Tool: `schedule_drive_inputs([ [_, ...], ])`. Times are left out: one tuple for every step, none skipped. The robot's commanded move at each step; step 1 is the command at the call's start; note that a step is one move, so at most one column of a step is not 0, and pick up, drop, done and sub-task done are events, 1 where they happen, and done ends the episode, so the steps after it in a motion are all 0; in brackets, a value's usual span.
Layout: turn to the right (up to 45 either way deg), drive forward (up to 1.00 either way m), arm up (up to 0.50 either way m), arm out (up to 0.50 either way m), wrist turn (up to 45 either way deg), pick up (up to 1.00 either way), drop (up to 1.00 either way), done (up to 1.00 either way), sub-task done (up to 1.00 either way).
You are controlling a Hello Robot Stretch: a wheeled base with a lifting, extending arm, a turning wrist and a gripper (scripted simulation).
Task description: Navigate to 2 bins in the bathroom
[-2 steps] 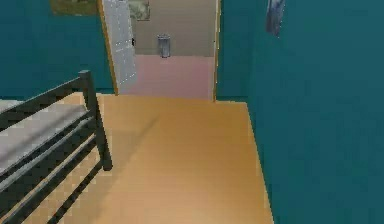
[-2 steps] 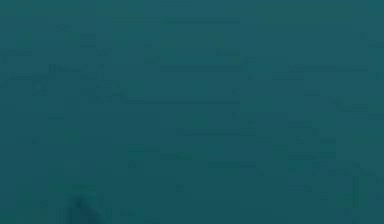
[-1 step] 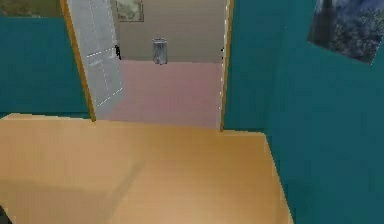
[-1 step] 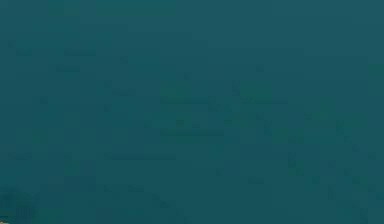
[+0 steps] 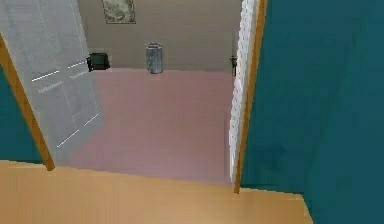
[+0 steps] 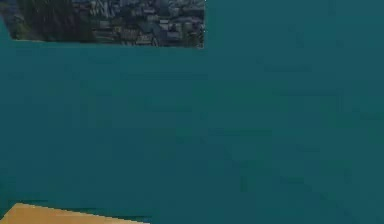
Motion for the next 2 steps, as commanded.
schedule_drive_inputs([
  [0.0, 1.0, 0.0, 0.0, 0.0, 0.0, 0.0, 0.0, 0.0],
  [-3.0, 0.0, 0.0, 0.0, 0.0, 0.0, 0.0, 0.0, 0.0],
])
